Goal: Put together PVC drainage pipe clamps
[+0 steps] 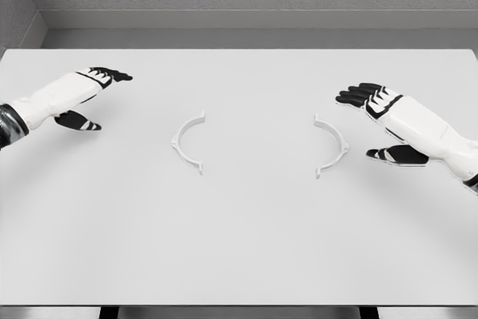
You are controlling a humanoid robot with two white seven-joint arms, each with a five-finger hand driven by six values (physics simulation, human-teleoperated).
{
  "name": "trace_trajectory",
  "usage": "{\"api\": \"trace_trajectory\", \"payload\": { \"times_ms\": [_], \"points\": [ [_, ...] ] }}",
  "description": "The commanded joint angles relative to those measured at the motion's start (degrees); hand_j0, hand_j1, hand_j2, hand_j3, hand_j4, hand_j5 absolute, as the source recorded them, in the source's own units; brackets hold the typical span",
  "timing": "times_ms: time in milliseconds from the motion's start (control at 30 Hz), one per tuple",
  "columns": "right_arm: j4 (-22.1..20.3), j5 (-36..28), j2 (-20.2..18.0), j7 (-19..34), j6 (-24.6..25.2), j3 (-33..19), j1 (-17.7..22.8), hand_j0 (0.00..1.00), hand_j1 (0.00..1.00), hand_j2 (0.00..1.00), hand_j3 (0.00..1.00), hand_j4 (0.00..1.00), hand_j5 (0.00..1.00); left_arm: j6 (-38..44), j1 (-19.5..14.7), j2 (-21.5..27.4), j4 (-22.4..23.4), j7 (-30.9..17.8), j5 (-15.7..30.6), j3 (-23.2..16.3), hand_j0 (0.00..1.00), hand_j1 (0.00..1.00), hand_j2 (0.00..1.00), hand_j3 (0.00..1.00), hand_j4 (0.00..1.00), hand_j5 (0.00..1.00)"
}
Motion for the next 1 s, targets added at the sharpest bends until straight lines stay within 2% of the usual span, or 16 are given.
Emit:
{"api": "trace_trajectory", "payload": {
  "times_ms": [0, 33, 67, 100, 133, 167, 233, 467, 833, 967],
  "points": [
    [0.9, -0.1, 0.4, 0.0, 0.1, -0.3, -0.3, 1.0, 1.0, 1.0, 1.0, 1.0, 1.0, 0.1, 0.0, -0.8, -0.2, 0.0, 0.3, -0.2, 1.0, 1.0, 1.0, 1.0, 1.0, 1.0],
    [1.2, 1.3, 0.0, 0.0, 0.1, -0.1, -2.5, 1.0, 1.0, 1.0, 1.0, 1.0, 1.0, 0.1, 0.0, -1.0, -0.2, 0.0, 0.2, -0.5, 1.0, 1.0, 1.0, 1.0, 1.0, 1.0],
    [1.3, 6.1, 0.2, -0.1, 0.1, 0.0, -4.5, 1.0, 1.0, 1.0, 1.0, 1.0, 1.0, 0.1, 0.0, -1.1, -0.2, 0.0, 0.2, -1.0, 1.0, 1.0, 1.0, 1.0, 1.0, 1.0],
    [1.6, 10.4, 0.4, -0.1, 0.1, 0.2, -5.7, 1.0, 1.0, 1.0, 1.0, 1.0, 1.0, 0.1, 0.0, -1.6, -0.2, 0.0, 0.2, -1.1, 1.0, 1.0, 1.0, 1.0, 1.0, 1.0],
    [1.9, 11.5, 0.4, -0.1, 0.1, 0.4, -5.9, 1.0, 1.0, 1.0, 1.0, 1.0, 1.0, 0.1, 0.0, -1.6, -0.2, 0.0, 0.2, -1.4, 1.0, 1.0, 1.0, 1.0, 1.0, 1.0],
    [2.3, 14.8, 1.3, -0.1, 0.1, 0.7, -6.1, 1.0, 1.0, 1.0, 1.0, 1.0, 1.0, 0.1, 0.0, -1.7, -0.2, 0.0, 0.2, -1.6, 1.0, 1.0, 1.0, 1.0, 1.0, 1.0],
    [4.4, 22.3, 5.7, -0.2, 0.1, 1.2, -7.7, 1.0, 1.0, 1.0, 1.0, 1.0, 1.0, 0.1, 0.0, -2.2, -0.2, 0.0, 0.2, -1.9, 1.0, 1.0, 1.0, 1.0, 1.0, 1.0],
    [4.7, 25.4, 7.1, -0.2, 0.1, 3.3, -7.1, 1.0, 1.0, 1.0, 1.0, 1.0, 1.0, 0.1, -0.7, -5.1, -0.2, 0.0, -0.2, -2.4, 1.0, 1.0, 1.0, 1.0, 1.0, 1.0],
    [11.9, 25.5, 7.6, -0.3, 0.1, 4.9, -7.8, 1.0, 1.0, 1.0, 1.0, 1.0, 1.0, 0.1, -1.1, -6.1, -1.2, 0.0, -0.2, -3.7, 1.0, 1.0, 1.0, 1.0, 1.0, 1.0],
    [15.2, 25.5, 8.3, -0.3, 0.1, 6.5, -9.4, 1.0, 1.0, 1.0, 1.0, 1.0, 1.0, 0.1, -1.1, -6.2, -2.7, 0.0, -0.2, -4.6, 1.0, 1.0, 1.0, 1.0, 1.0, 1.0]
  ]
}}
